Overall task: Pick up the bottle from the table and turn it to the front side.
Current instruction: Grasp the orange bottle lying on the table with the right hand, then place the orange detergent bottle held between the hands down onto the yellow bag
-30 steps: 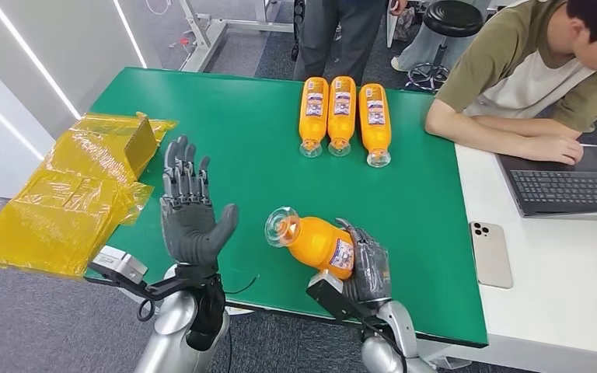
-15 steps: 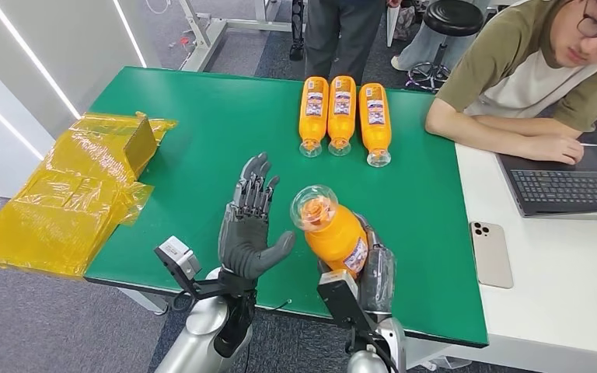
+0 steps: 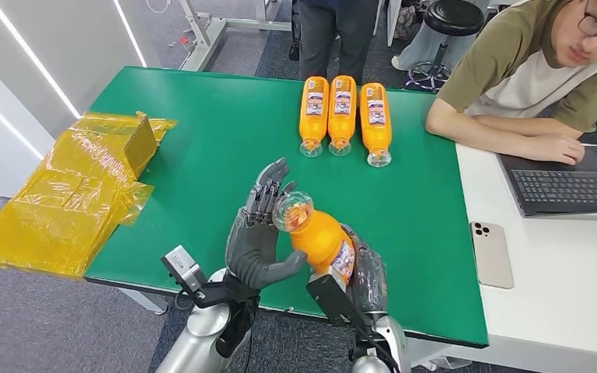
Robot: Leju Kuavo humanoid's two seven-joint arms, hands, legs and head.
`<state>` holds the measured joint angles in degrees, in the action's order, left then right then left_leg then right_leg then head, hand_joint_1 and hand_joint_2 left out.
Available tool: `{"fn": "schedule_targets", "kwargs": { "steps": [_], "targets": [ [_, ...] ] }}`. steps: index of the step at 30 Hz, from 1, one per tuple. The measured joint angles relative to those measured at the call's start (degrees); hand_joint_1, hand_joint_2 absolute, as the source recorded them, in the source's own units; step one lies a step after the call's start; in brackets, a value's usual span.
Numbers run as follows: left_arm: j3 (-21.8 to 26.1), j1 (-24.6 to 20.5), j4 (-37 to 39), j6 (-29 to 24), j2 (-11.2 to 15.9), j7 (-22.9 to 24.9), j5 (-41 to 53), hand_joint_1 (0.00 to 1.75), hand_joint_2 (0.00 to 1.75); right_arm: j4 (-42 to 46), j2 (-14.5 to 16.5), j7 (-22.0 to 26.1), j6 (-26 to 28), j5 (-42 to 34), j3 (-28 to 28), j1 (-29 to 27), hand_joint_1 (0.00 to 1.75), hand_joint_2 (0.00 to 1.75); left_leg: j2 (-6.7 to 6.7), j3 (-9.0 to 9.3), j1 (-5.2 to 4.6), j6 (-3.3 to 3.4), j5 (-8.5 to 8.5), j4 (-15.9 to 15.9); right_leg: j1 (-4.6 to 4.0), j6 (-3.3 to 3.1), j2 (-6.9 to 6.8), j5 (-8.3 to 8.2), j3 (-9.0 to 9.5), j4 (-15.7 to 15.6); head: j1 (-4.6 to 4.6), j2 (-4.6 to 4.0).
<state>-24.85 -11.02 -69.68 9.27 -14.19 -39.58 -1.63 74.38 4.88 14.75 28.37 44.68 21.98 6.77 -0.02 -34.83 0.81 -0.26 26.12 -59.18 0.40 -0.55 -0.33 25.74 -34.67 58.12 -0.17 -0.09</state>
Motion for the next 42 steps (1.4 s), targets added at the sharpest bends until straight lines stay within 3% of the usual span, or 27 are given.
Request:
{"fn": "schedule_targets", "kwargs": {
  "steps": [11,26,27,31,42],
  "targets": [
    [0.15,0.02,0.05,1.03,0.0,1.66,-0.38,0.0,1.75,-1.7,-1.76,2.01,-2.9,0.87,4.56,4.6,1.75,1.75,0.0,-0.01,0.0,0.0,0.0,0.0,0.0,0.0,0.0,0.0,-0.01,0.01,0.0,0.0],
    [3.27,0.79,0.95,-0.07,0.0,1.95,-1.01,0.0,1.75,-13.45,-1.79,-0.92,-13.83,0.96,9.75,17.33,1.75,1.75,0.05,-0.01,0.0,0.0,-0.01,-0.01,0.0,-0.03,0.08,-0.03,-0.06,0.02,0.01,0.0],
    [3.52,0.89,0.97,-0.07,0.0,1.99,-1.01,0.06,1.75,-14.1,-1.79,-1.03,-14.27,1.06,10.03,17.75,1.75,1.75,0.06,-0.01,0.0,0.0,-0.01,-0.01,0.0,-0.03,0.1,-0.03,-0.08,0.02,0.01,0.0],
    [4.37,1.29,1.04,-0.07,0.0,2.05,-0.93,1.71,1.75,-15.81,-1.8,-1.5,-15.24,1.8,10.92,18.82,1.75,1.75,0.06,-0.05,0.0,0.0,0.0,-0.01,0.0,-0.03,0.11,-0.03,-0.15,0.02,0.01,0.0],
    [5.63,1.86,1.42,-0.22,0.0,1.7,-0.99,1.75,1.75,-17.2,-1.8,-1.7,-15.54,2.14,12.12,19.12,1.75,1.75,0.07,-0.08,0.0,0.0,0.0,-0.01,0.0,-0.03,0.12,-0.03,-0.19,0.02,0.0,0.0]
  ]
}}
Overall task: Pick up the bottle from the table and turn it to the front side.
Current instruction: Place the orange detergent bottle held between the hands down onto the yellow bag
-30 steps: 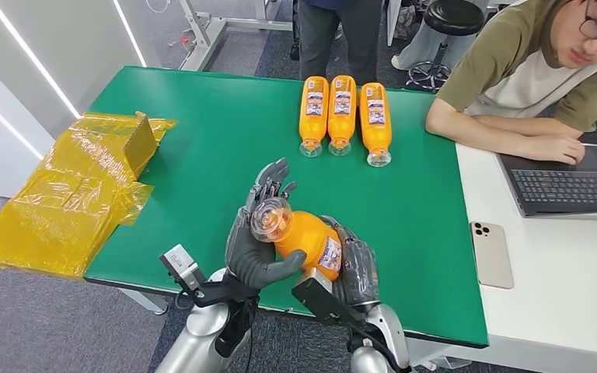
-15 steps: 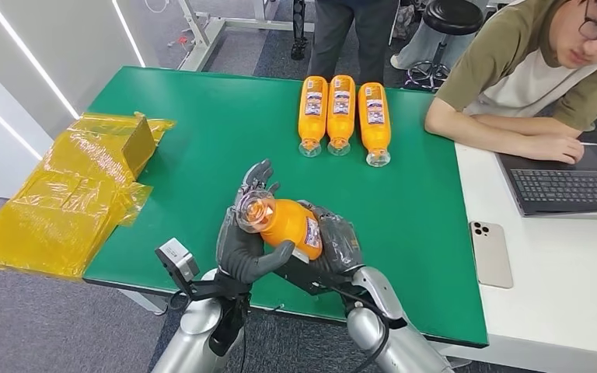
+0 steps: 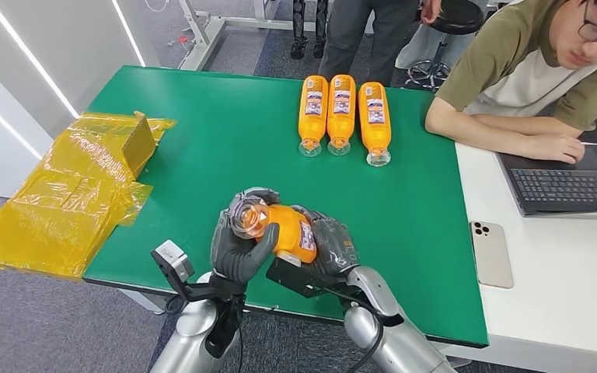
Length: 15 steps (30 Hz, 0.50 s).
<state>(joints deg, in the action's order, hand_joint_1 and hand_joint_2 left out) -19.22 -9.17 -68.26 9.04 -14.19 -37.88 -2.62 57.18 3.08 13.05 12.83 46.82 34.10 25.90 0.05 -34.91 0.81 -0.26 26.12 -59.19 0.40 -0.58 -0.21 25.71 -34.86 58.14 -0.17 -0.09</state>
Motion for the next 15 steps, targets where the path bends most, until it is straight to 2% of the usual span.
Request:
{"fn": "schedule_targets", "kwargs": {
  "steps": [9,13,15],
  "targets": [
    [0.22,0.04,0.01,-0.27,0.0,-0.2,-0.04,1.75,1.75,-0.01,0.0,0.63,0.16,-0.1,0.45,-0.47,1.72,1.75,0.0,0.0,0.0,0.0,0.0,0.0,0.0,0.0,0.0,0.0,0.0,0.0,0.0,0.0],
    [0.22,0.04,0.01,-0.26,0.0,-0.38,-0.21,1.75,1.75,0.36,0.0,1.46,1.54,-0.69,0.45,-0.98,0.0,1.75,0.0,0.0,0.0,0.0,0.0,0.0,0.0,0.0,0.0,0.0,0.0,0.0,0.01,0.0],
    [0.22,0.03,0.0,-0.26,-0.01,-0.56,-0.37,1.75,1.75,1.04,0.04,2.99,4.13,-2.09,0.42,-1.68,0.0,1.75,0.0,0.0,0.0,0.0,0.0,0.0,0.0,0.0,0.0,0.0,0.0,0.0,-0.01,0.0]
  ]
}}
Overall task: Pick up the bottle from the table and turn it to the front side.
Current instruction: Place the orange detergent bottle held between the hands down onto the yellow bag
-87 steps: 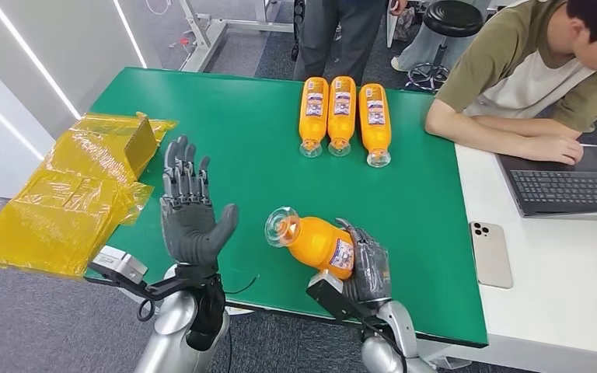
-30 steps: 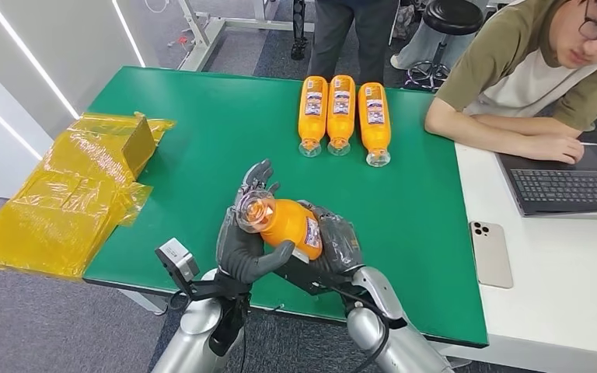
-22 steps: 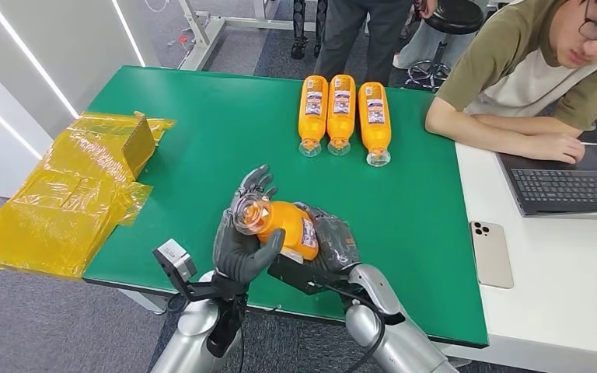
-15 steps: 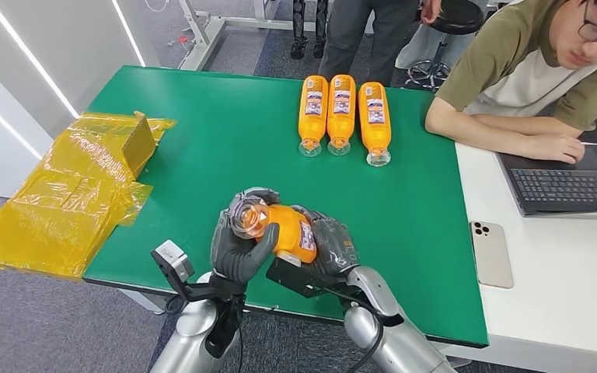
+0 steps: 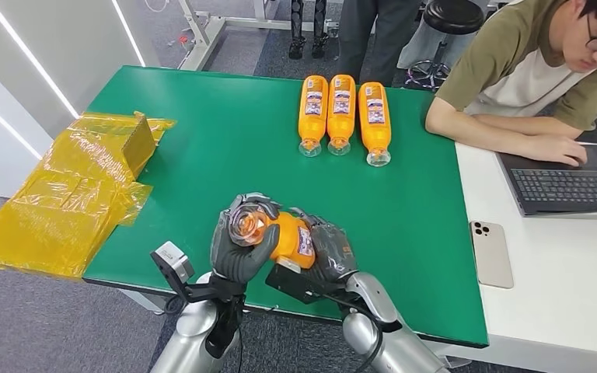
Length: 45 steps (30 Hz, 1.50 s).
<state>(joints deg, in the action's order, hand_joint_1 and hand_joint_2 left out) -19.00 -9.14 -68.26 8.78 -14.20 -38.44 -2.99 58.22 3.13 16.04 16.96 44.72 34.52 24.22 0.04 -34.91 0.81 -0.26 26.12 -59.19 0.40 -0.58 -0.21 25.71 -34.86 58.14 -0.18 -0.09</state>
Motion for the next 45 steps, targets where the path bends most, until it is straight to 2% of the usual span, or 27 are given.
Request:
{"fn": "schedule_targets", "kwargs": {
  "steps": [5,9,15,19,21,25,26,29,32,34,37,41,45],
  "targets": [
    [-0.12,-0.06,0.0,-0.48,-0.02,-0.37,-1.11,1.75,1.75,4.38,1.02,5.63,8.53,-6.19,-0.08,-3.65,0.0,1.75,0.01,-0.01,0.0,0.0,0.01,0.0,0.0,0.0,0.01,0.01,-0.03,0.0,0.01,0.0],
    [-0.13,-0.07,-0.01,-3.16,-0.03,-0.51,-2.09,1.75,1.75,9.26,2.12,9.89,14.28,-11.55,-0.3,-6.45,0.0,1.75,0.01,-0.02,0.01,-0.01,0.01,0.02,-0.01,0.01,0.01,0.02,-0.03,0.0,0.01,0.0],
    [-0.12,0.11,-2.26,-12.03,0.01,-1.43,-1.14,1.75,1.75,16.43,3.39,15.67,20.79,-18.18,-0.27,-10.61,0.0,1.75,0.01,-0.03,0.01,-0.01,0.0,0.02,0.0,0.01,0.01,0.02,-0.01,0.01,0.01,0.0],
    [0.11,0.28,-6.49,-19.94,0.3,-1.38,4.34,1.75,1.75,20.3,4.2,20.24,22.04,-21.39,-0.2,-13.18,0.0,1.75,0.0,-0.04,0.0,0.0,0.01,0.02,0.0,0.01,0.0,0.02,-0.01,0.01,0.01,0.0],
    [0.57,0.08,-8.59,-25.58,0.5,-0.82,10.48,1.75,1.75,22.1,4.54,22.48,22.1,-21.98,-0.4,-14.21,0.0,1.75,0.0,-0.05,0.0,-0.01,0.01,0.02,0.0,0.01,0.0,0.02,-0.02,0.01,-0.01,0.0],
    [2.6,-1.0,-11.01,-42.68,1.21,2.99,29.33,1.75,1.75,25.45,4.88,23.81,22.12,-23.45,-1.39,-15.49,0.0,1.75,0.01,-0.04,0.01,-0.01,0.0,0.02,0.0,0.01,0.0,0.02,-0.01,0.01,-0.03,0.0],
    [3.45,-1.36,-11.26,-45.57,1.53,3.86,33.8,1.75,1.75,25.99,4.93,23.87,22.12,-24.42,-1.64,-15.73,0.0,1.75,0.01,-0.04,0.01,-0.01,0.0,0.02,-0.01,0.01,-0.01,0.02,-0.01,0.01,-0.03,0.0],
    [8.4,-2.56,-11.65,-48.46,2.13,4.9,50.43,1.75,1.75,26.92,5.02,23.99,22.12,-27.33,-2.27,-16.32,0.0,1.75,0.01,-0.03,0.02,-0.04,-0.03,0.03,-0.01,0.0,-0.01,0.01,-0.01,0.05,-0.03,0.0],
    [16.26,-4.78,-11.69,-48.71,2.75,6.53,69.63,1.75,1.75,27.7,5.23,24.05,22.12,-29.45,-3.28,-16.98,0.0,1.75,0.08,0.0,0.02,-0.06,-0.04,0.03,-0.01,-0.03,0.07,-0.01,-0.02,0.09,-0.03,0.0],
    [19.87,-6.8,-11.12,-48.71,4.4,9.96,76.97,1.75,1.75,28.47,5.36,24.07,22.12,-30.0,-4.0,-17.42,0.0,1.75,0.1,0.02,0.02,-0.06,-0.04,0.03,-0.01,-0.03,0.11,-0.01,-0.03,0.1,-0.03,0.0],
    [21.74,-10.28,-7.93,-48.71,9.03,16.41,83.49,1.75,1.75,30.09,5.51,24.09,22.12,-29.9,-4.92,-18.06,0.0,1.75,0.09,0.02,0.05,-0.11,-0.08,0.03,-0.02,-0.04,0.1,-0.01,-0.05,0.13,-0.03,0.0],
    [20.9,-15.82,0.5,-48.7,15.45,21.01,86.89,1.75,1.75,32.73,5.8,24.09,22.12,-28.8,-6.17,-18.96,0.0,1.75,0.1,0.02,0.05,-0.18,-0.12,0.03,-0.02,-0.09,0.13,-0.04,-0.09,0.16,-0.03,0.0],
    [17.79,-21.81,13.56,-48.69,19.88,23.67,89.61,1.75,1.75,36.29,6.09,24.13,22.12,-27.76,-7.53,-19.9,0.0,1.75,0.11,0.02,0.04,-0.21,-0.14,0.03,-0.01,-0.09,0.15,-0.05,-0.08,0.16,-0.04,0.0]
  ]
}}
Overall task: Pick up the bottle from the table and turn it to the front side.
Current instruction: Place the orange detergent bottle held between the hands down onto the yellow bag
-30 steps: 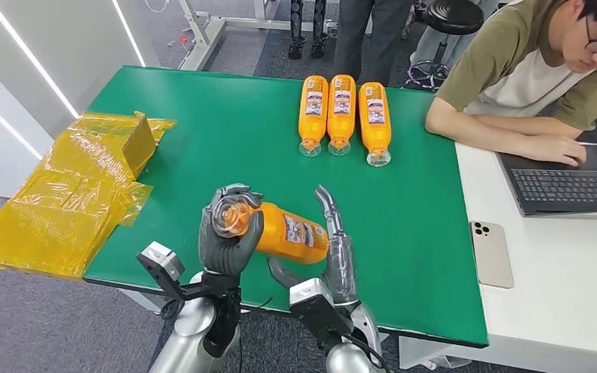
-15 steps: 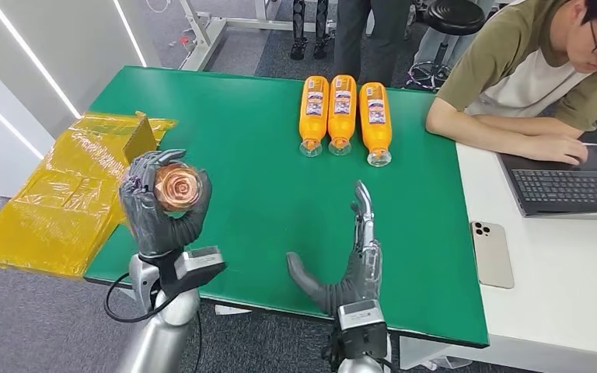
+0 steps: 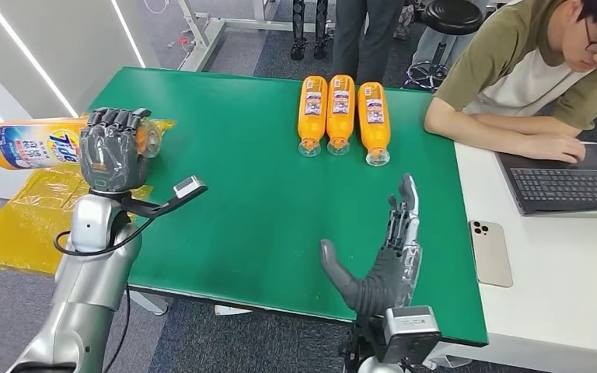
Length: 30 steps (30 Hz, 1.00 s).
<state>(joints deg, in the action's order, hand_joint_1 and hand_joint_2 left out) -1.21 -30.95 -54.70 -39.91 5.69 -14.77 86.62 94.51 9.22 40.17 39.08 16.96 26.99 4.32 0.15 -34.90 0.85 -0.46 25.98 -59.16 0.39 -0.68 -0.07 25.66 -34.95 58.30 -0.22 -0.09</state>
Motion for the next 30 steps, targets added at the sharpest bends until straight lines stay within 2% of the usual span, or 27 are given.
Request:
{"fn": "schedule_targets", "kwargs": {
  "steps": [4,10,19,30],
  "targets": [
    [-4.42,-4.1,13.34,0.15,2.62,1.77,2.5,1.75,1.75,2.77,0.31,0.0,0.0,0.3,-1.07,-0.7,0.0,1.75,0.09,-0.01,-0.02,0.0,0.01,0.0,0.02,-0.01,0.08,-0.02,-0.01,0.0,-0.01,0.0],
    [-8.08,-5.9,25.5,2.43,4.65,1.21,2.29,1.75,1.75,4.82,0.56,0.01,0.0,-0.36,-2.03,-1.3,0.0,1.75,0.15,-0.03,-0.02,-0.05,0.05,0.0,0.01,-0.02,0.15,-0.01,-0.09,-0.01,0.0,0.0],
    [-11.82,-5.78,32.45,6.27,5.75,-1.8,2.85,1.75,1.75,5.48,0.71,0.0,0.0,-0.64,-2.48,-1.42,0.0,1.75,0.13,-0.07,0.0,-0.06,0.05,0.03,0.0,-0.05,0.14,0.01,-0.11,0.0,0.0,0.0],
    [-20.75,-9.01,35.09,13.44,4.73,-0.14,3.08,1.75,1.75,5.45,1.04,0.0,-0.01,-0.31,-2.76,-0.98,0.0,1.75,0.08,-0.08,-0.01,-0.06,0.05,0.02,0.0,-0.05,0.09,0.0,-0.1,0.0,-0.01,0.0]
  ]
}}
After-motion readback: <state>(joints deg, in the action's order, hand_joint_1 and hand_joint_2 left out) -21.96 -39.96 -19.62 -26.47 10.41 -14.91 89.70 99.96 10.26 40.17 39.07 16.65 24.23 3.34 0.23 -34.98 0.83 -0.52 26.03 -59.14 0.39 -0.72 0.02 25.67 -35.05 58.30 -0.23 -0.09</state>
